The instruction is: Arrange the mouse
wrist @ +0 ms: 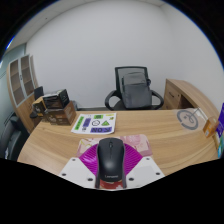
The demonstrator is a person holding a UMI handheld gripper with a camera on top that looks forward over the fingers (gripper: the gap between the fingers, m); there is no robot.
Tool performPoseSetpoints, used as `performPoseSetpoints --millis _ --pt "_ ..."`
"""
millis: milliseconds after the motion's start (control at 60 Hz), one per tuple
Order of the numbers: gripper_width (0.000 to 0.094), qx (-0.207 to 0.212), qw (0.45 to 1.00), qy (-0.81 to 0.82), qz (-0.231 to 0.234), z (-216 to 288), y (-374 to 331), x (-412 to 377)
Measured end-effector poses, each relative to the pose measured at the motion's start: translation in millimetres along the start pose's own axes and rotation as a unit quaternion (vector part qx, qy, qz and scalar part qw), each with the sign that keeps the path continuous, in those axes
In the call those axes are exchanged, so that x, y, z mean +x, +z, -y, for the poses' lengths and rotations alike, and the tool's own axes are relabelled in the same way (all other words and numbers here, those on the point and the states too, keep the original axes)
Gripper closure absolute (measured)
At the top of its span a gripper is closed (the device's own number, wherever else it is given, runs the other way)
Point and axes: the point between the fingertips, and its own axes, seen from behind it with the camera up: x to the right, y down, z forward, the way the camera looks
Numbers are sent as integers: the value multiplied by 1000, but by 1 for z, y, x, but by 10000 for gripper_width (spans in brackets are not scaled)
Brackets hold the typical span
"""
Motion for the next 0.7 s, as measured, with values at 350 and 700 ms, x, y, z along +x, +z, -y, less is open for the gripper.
performPoseSetpoints --millis 350,700 --pt "563 -39 997 -31 -53 -64 47 14" --pt "71 -14 997 -30 -67 -34 -36 19"
